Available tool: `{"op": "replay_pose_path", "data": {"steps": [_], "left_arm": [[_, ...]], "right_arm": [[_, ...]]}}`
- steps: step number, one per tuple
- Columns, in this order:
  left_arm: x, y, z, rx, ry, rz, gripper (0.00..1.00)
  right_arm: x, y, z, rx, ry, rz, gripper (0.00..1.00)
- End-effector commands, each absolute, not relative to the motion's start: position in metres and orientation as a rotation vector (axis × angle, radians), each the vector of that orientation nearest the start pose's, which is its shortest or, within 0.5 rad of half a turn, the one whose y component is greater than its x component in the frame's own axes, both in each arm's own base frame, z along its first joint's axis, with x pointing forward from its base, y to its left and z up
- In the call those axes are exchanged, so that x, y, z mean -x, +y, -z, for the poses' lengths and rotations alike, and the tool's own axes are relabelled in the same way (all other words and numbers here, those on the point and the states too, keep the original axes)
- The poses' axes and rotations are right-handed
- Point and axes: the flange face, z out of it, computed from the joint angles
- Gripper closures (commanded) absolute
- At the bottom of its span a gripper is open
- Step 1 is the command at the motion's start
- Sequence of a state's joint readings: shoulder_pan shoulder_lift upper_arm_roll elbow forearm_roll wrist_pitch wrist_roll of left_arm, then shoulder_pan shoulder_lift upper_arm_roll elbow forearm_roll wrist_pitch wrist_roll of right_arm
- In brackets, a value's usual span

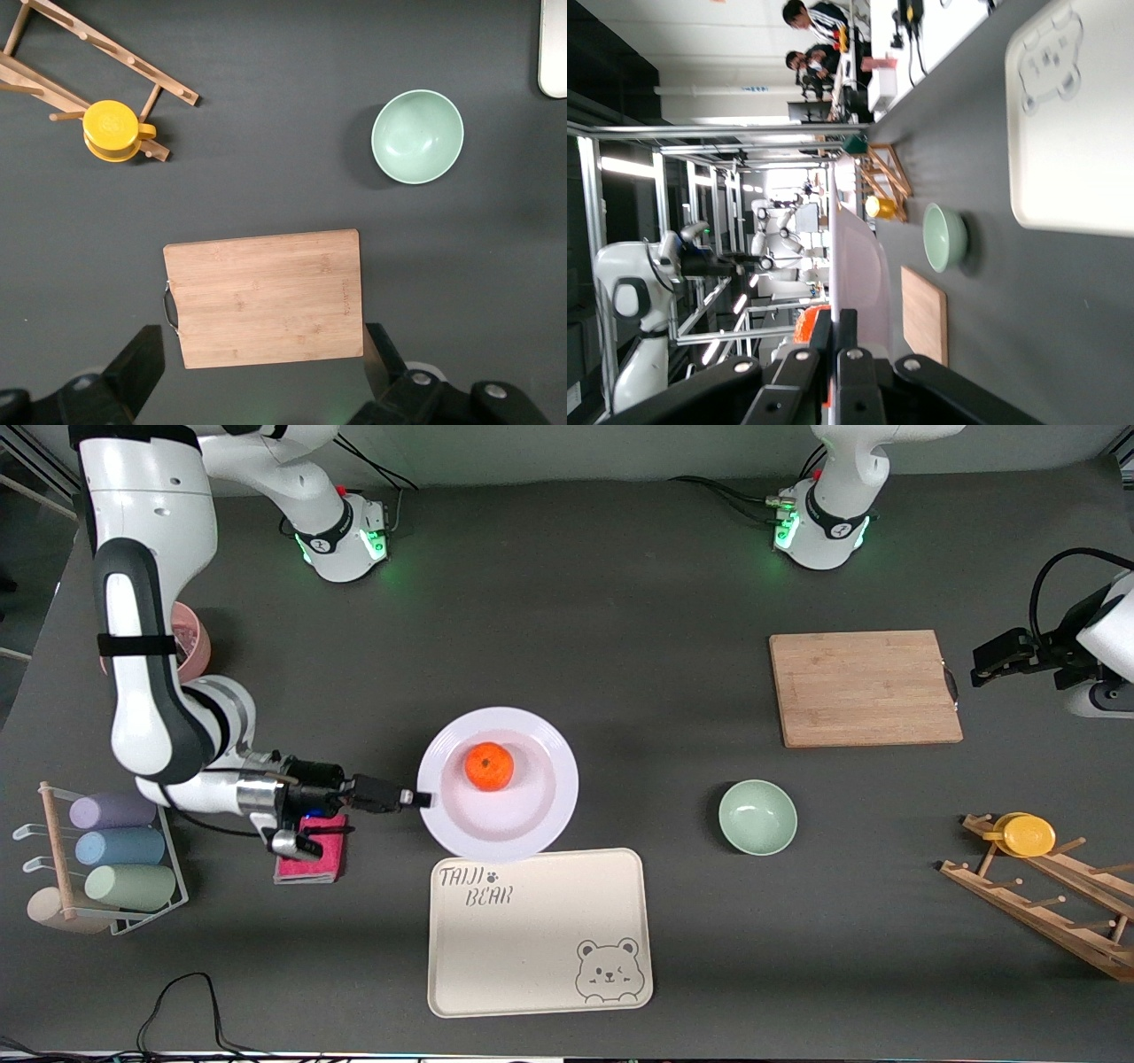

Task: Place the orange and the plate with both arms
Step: 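Slide the plate with the right gripper onto the bear tray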

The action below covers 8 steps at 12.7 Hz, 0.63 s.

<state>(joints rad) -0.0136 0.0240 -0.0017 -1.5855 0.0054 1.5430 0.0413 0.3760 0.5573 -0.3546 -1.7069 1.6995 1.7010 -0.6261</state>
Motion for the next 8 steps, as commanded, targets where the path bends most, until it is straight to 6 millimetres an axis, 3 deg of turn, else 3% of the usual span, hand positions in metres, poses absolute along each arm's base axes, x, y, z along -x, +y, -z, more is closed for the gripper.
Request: {"op": "replay_pose_path", "data": {"steps": [1,2,6,8], "left_arm": [[-0.55,-0.009,-0.611,3.128,0.084,-0.072,0.0],[-0.549,-0.008,-0.612,3.129,0.079,-0.067,0.0],[-0.549,-0.008,-0.612,3.131,0.065,-0.065,0.0],[-0.549,-0.008,-0.613,3.131,0.065,-0.065,0.0]], "right_arm": [[-0.723,0.136,-0.317,1.67,0.107,0.083,1.0],[-0.737,0.138,-0.31,1.662,0.094,0.101,1.0],[-0.784,0.146,-0.25,1.578,0.145,0.17,1.0],[-0.79,0.159,-0.212,1.572,0.19,0.175,1.0]]}}
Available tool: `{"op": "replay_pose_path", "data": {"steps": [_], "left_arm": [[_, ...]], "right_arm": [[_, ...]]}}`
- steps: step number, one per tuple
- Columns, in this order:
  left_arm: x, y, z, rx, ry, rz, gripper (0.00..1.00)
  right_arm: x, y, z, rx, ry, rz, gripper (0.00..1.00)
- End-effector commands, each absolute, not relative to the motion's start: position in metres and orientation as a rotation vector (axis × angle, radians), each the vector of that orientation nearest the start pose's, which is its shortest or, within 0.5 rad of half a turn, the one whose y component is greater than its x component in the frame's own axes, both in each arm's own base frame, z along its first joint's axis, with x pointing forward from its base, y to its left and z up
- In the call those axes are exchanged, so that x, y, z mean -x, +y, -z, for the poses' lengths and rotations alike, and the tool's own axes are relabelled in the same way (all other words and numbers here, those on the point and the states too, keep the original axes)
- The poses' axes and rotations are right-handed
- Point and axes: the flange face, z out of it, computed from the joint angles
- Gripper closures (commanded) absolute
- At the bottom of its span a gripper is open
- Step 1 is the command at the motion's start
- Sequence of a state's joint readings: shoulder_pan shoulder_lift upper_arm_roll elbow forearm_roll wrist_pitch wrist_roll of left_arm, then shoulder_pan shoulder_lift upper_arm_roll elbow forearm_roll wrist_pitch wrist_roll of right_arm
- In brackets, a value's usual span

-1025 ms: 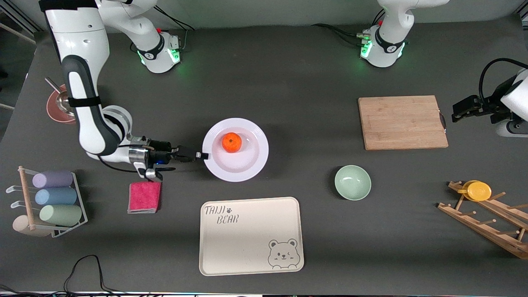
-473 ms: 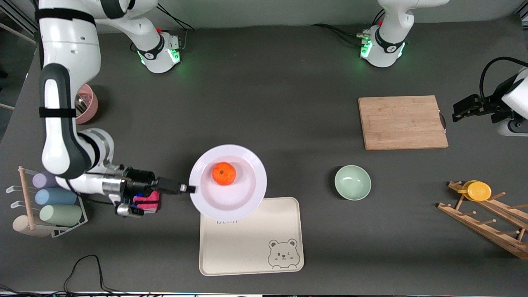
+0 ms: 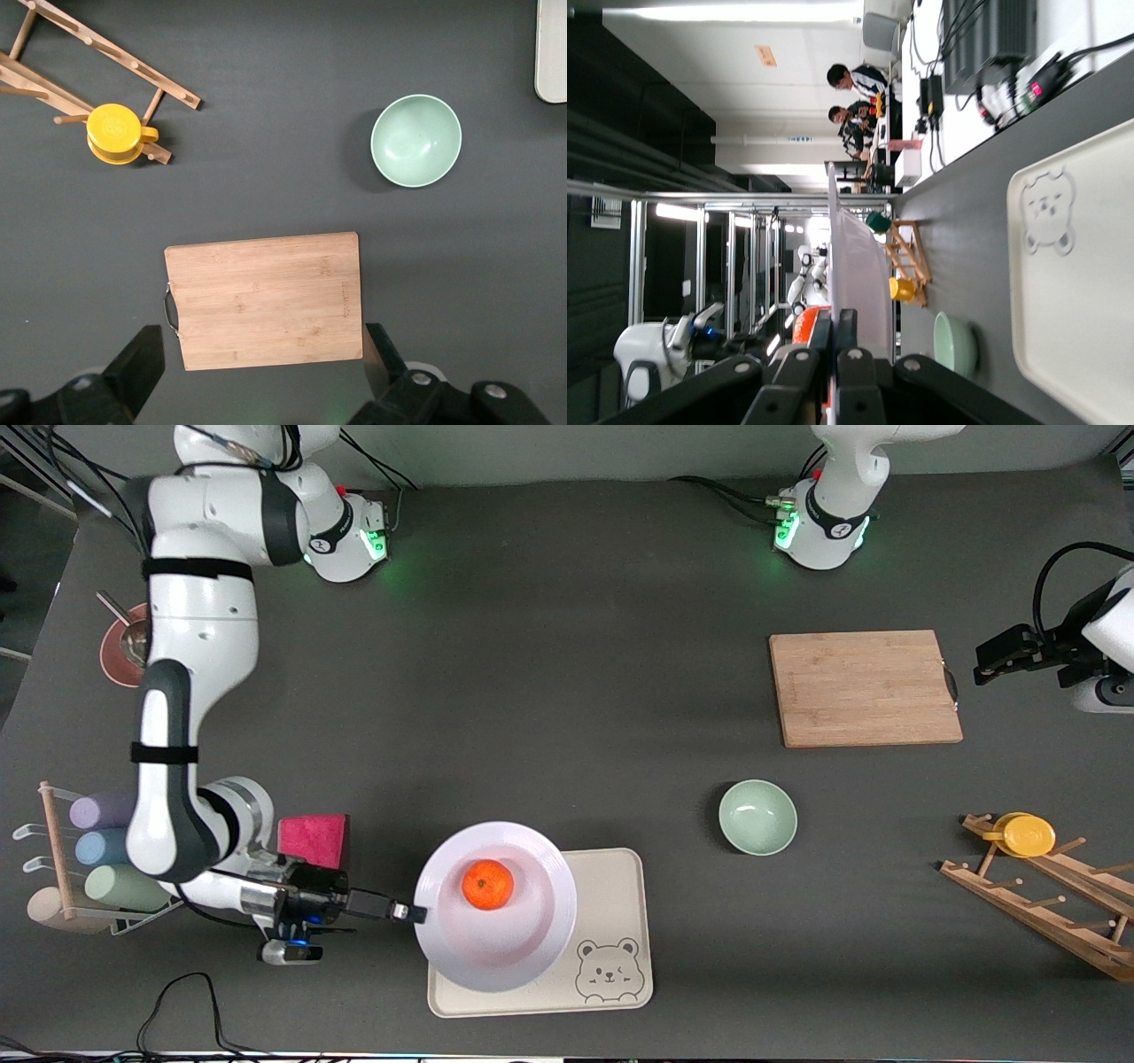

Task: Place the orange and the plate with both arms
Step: 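Slide the plate with the right gripper onto the bear tray, then open the right gripper and release the plate on the tray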

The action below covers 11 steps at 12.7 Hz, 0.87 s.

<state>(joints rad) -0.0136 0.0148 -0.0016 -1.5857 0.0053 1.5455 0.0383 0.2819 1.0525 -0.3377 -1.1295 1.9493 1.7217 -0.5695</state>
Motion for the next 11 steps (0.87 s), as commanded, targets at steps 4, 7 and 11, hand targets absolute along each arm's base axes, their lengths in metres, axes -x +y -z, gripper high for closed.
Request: {"op": "replay_pose_path", "data": {"steps": [4,7,11], "left_arm": [[-0.55,-0.008,-0.612,3.131,0.067,-0.07,0.0],[-0.55,-0.009,-0.612,3.131,0.07,-0.07,0.0],[-0.55,-0.008,-0.612,3.131,0.07,-0.07,0.0]], "right_arm": [[-0.785,0.156,-0.143,1.621,0.262,0.236,1.0],[-0.775,0.16,-0.107,1.659,0.201,0.295,1.0],[-0.761,0.177,-0.077,1.662,0.138,0.34,1.0]]}}
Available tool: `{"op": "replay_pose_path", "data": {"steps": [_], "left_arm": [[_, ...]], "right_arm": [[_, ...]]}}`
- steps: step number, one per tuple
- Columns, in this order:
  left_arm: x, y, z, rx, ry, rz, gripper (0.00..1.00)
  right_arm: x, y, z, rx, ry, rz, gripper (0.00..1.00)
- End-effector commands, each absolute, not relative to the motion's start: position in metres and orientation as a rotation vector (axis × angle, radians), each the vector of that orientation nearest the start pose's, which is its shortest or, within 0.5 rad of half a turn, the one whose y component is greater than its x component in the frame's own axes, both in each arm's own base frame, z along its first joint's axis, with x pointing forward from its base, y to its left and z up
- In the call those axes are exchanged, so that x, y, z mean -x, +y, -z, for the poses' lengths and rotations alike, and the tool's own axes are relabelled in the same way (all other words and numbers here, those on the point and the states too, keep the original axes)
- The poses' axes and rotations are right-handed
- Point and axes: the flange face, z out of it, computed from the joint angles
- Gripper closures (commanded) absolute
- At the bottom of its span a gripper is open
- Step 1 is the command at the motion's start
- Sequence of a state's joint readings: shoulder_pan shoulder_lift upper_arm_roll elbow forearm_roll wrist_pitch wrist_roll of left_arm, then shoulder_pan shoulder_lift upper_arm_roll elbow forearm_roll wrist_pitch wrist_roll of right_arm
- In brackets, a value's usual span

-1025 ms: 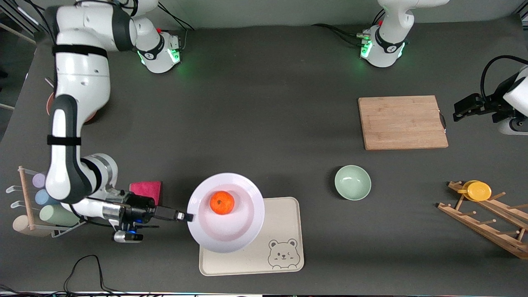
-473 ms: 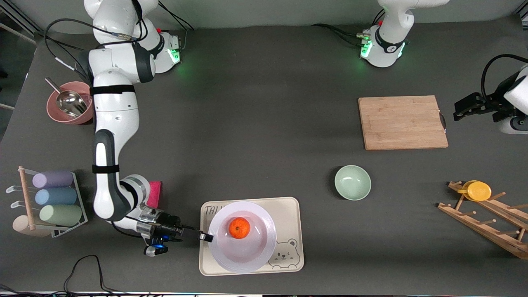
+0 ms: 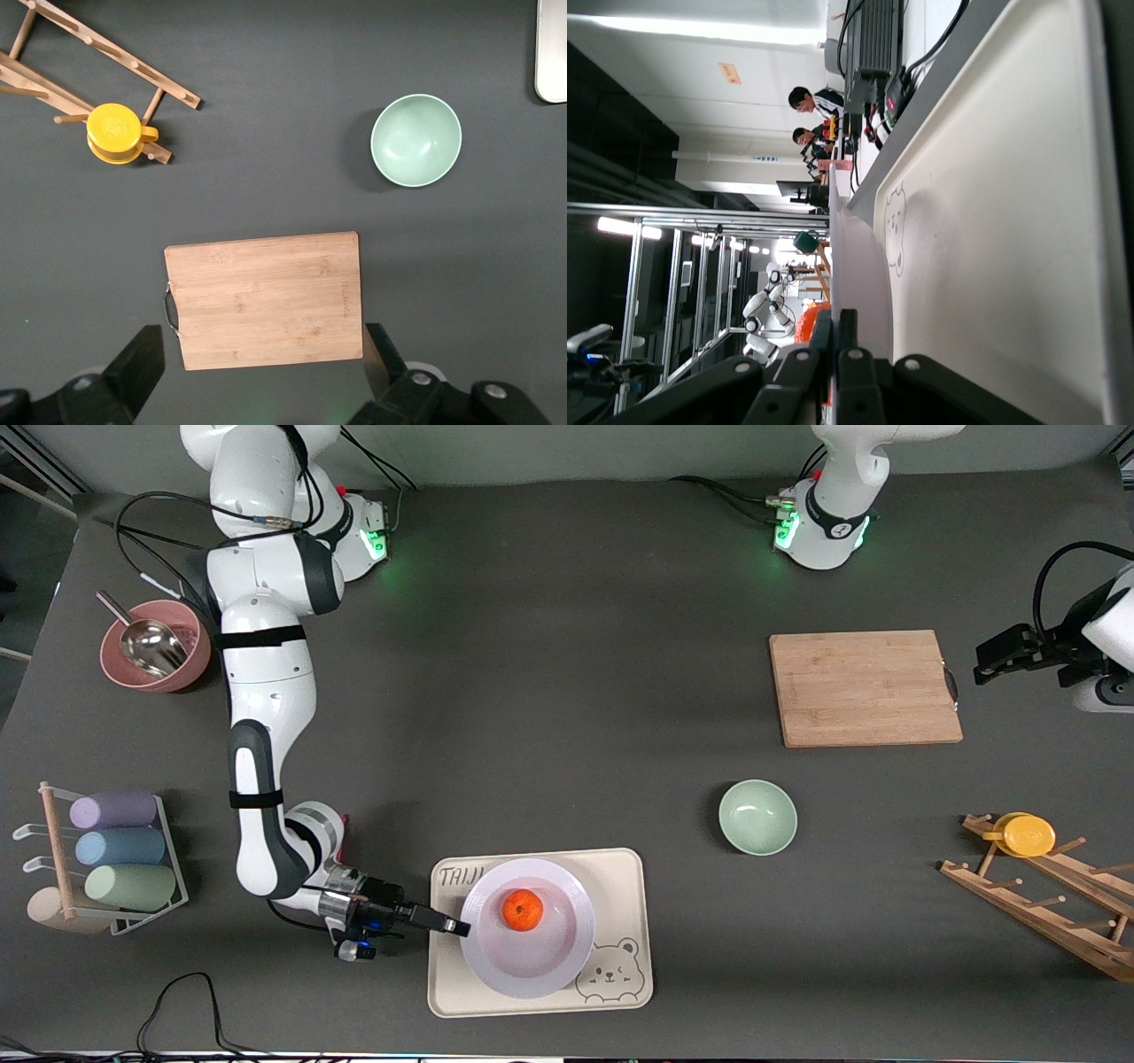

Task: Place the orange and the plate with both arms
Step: 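Open the right gripper and release the plate on the tray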

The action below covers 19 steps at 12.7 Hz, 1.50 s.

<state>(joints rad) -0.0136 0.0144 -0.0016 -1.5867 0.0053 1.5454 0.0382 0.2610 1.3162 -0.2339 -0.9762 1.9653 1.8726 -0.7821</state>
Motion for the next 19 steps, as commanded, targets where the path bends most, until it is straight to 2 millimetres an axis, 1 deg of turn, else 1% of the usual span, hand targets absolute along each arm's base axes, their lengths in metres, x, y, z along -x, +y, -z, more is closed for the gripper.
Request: {"op": "replay_pose_path", "data": {"steps": [1,7,10,11,12,13,14,16,19], "left_arm": [[-0.55,-0.009,-0.611,3.131,0.07,-0.072,0.0],[-0.55,-0.009,-0.612,3.131,0.072,-0.07,0.0],[-0.549,-0.009,-0.612,3.129,0.072,-0.07,0.0],[-0.549,-0.008,-0.612,3.131,0.07,-0.072,0.0],[-0.549,-0.008,-0.612,3.131,0.07,-0.072,0.0],[-0.549,-0.009,-0.612,3.131,0.072,-0.072,0.0],[-0.549,-0.009,-0.612,3.131,0.072,-0.072,0.0],[-0.549,-0.009,-0.612,3.131,0.07,-0.077,0.0],[-0.548,-0.008,-0.613,3.131,0.07,-0.077,0.0]], "right_arm": [[-0.76,0.181,-0.074,1.664,0.137,0.35,1.0],[-0.759,0.181,-0.072,1.668,0.113,0.373,1.0],[-0.759,0.18,-0.073,1.668,0.118,0.371,0.76],[-0.759,0.18,-0.073,1.667,0.119,0.371,0.65],[-0.76,0.18,-0.076,1.665,0.121,0.368,0.52],[-0.762,0.18,-0.081,1.665,0.117,0.372,0.3],[-0.764,0.181,-0.087,1.664,0.108,0.378,0.0],[-0.771,0.181,-0.113,1.661,0.081,0.4,0.0],[-0.775,0.18,-0.144,1.682,0.051,0.405,0.0]]}}
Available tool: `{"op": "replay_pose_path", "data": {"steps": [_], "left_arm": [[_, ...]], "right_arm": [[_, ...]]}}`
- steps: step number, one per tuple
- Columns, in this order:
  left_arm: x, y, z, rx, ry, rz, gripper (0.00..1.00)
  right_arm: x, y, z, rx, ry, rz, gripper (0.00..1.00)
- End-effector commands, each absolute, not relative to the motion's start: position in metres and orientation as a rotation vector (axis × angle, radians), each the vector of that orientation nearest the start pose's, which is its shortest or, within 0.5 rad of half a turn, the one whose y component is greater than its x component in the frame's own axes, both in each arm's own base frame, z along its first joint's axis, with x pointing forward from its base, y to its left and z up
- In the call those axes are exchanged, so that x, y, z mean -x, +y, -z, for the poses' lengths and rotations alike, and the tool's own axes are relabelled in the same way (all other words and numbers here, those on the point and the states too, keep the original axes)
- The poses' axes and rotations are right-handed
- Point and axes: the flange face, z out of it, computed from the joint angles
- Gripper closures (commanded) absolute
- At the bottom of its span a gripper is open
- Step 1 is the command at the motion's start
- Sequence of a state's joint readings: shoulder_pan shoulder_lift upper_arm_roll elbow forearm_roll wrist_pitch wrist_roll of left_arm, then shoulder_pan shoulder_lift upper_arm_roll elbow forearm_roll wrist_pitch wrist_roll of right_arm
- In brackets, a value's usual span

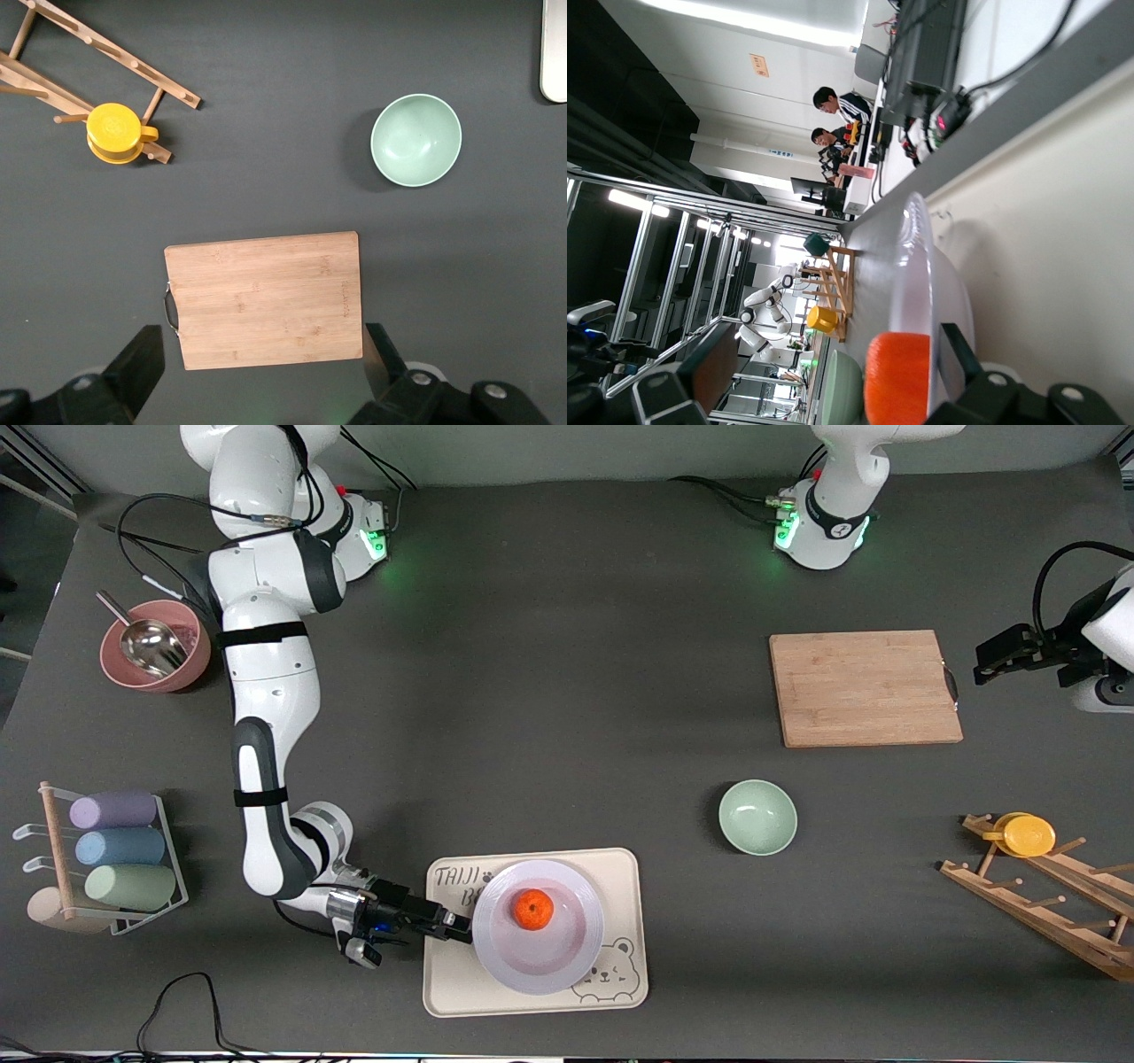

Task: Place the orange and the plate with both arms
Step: 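Open the right gripper and release the plate on the tray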

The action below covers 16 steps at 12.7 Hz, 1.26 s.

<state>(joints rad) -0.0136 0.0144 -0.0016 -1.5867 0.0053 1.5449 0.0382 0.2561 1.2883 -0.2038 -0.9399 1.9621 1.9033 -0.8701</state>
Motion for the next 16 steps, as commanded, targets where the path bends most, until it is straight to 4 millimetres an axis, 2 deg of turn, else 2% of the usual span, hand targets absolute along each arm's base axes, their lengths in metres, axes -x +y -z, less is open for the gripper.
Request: {"op": "replay_pose_path", "data": {"steps": [1,5,6,10,12,13,16], "left_arm": [[-0.548,-0.008,-0.613,3.131,0.07,-0.079,0.0],[-0.548,-0.008,-0.614,3.131,0.07,-0.079,0.0],[-0.548,-0.008,-0.614,3.131,0.07,-0.077,0.0],[-0.549,-0.008,-0.613,3.131,0.07,-0.079,0.0],[-0.549,-0.009,-0.613,3.131,0.072,-0.079,0.0],[-0.549,-0.009,-0.613,3.131,0.072,-0.079,0.0],[-0.549,-0.009,-0.611,3.131,0.072,-0.084,0.0]], "right_arm": [[-0.777,0.177,-0.157,1.706,0.035,0.416,0.0],[-0.778,0.163,-0.196,1.8,-0.014,0.432,0.0],[-0.776,0.166,-0.21,1.843,-0.046,0.414,0.0],[-0.771,0.149,-0.264,2.059,-0.048,0.319,0.0],[-0.758,0.14,-0.291,2.172,-0.049,0.249,0.0],[-0.749,0.143,-0.304,2.229,-0.066,0.211,0.0],[-0.72,0.119,-0.336,2.37,-0.118,0.145,0.0]]}}
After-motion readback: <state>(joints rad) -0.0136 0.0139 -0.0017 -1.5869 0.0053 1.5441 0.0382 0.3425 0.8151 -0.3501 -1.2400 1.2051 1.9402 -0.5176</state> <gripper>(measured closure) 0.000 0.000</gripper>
